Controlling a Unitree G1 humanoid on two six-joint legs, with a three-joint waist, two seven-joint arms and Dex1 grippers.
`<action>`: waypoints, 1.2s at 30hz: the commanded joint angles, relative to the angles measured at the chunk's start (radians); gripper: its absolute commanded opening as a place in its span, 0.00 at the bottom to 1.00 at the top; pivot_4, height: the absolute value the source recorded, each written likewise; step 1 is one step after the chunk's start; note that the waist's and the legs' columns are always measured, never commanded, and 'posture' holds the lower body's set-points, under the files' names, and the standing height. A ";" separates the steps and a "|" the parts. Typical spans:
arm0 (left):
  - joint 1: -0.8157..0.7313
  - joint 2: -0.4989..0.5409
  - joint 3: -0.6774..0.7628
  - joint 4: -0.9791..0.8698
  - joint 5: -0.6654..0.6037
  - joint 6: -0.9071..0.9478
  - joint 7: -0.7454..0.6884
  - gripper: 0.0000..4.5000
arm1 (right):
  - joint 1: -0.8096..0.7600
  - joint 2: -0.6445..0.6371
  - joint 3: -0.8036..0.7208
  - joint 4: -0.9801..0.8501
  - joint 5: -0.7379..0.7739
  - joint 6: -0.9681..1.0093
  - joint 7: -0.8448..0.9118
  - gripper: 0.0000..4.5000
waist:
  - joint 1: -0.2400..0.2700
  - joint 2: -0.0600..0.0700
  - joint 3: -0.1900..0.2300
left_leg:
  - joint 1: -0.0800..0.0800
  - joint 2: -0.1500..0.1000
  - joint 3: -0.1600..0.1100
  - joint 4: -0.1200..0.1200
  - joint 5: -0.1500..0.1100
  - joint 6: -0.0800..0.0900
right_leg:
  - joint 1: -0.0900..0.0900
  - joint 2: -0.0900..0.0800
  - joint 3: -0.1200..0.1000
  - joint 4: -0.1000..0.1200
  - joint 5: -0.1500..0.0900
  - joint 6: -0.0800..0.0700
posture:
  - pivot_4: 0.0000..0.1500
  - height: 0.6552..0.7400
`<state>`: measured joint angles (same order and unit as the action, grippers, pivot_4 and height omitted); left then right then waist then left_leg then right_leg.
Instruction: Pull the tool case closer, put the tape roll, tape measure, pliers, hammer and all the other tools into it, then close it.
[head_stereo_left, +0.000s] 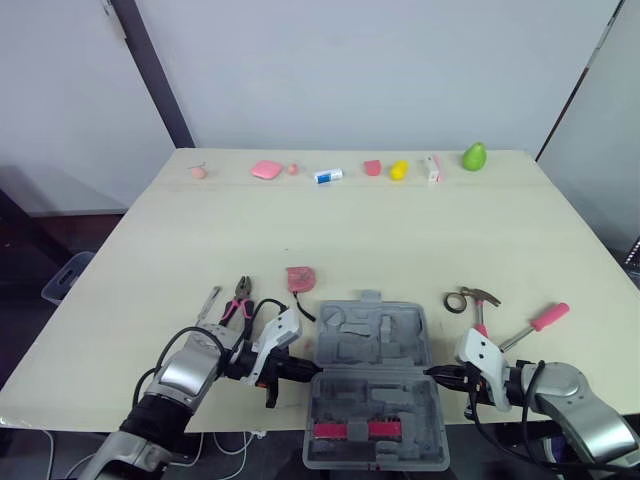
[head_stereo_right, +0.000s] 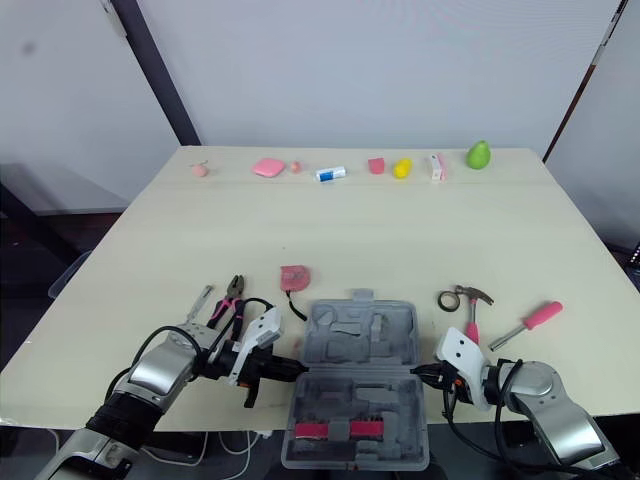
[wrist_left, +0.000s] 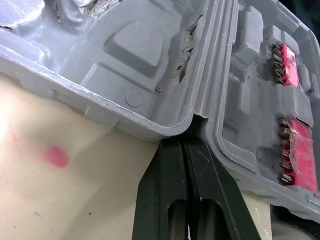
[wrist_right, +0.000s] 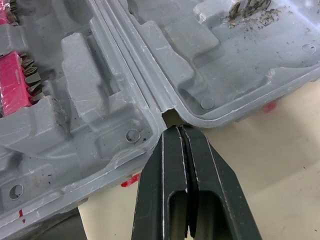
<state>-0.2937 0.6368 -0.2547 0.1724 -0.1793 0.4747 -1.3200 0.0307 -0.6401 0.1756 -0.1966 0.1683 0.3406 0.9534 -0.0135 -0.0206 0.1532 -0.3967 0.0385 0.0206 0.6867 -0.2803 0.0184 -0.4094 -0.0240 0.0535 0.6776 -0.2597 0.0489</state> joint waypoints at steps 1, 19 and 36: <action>0.010 0.005 -0.026 0.021 0.015 -0.002 0.009 0.02 | -0.010 0.002 0.005 -0.017 0.006 -0.027 0.003 0.00 | 0.000 0.000 0.000 | 0.000 0.000 0.000 0.000 0.000 0.000 | 0.000 0.000 0.000 0.000 0.000 0.000 | 1.00 1.00; 0.007 0.005 -0.026 0.035 0.017 -0.007 0.013 0.02 | -0.028 0.020 0.017 0.025 -0.008 -0.063 -0.004 0.00 | -0.001 0.000 0.000 | 0.001 0.000 0.000 0.000 0.000 0.000 | 0.000 0.000 0.001 0.000 0.000 0.000 | 1.00 1.00; -0.013 0.012 -0.022 0.071 0.022 -0.036 0.012 0.02 | -0.016 0.008 0.012 0.020 -0.006 -0.053 0.004 0.00 | 0.000 0.000 0.000 | 0.001 0.000 0.000 0.000 0.000 0.000 | 0.000 0.001 0.001 0.000 0.000 0.000 | 1.00 1.00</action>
<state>-0.3118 0.6370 -0.2642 0.2186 -0.1805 0.4333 -1.3288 0.0102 -0.6250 0.1801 -0.1548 0.1574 0.2989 0.9470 -0.0134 -0.0203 0.1529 -0.3953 0.0388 0.0210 0.6868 -0.2802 0.0185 -0.4092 -0.0232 0.0548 0.6777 -0.2597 0.0488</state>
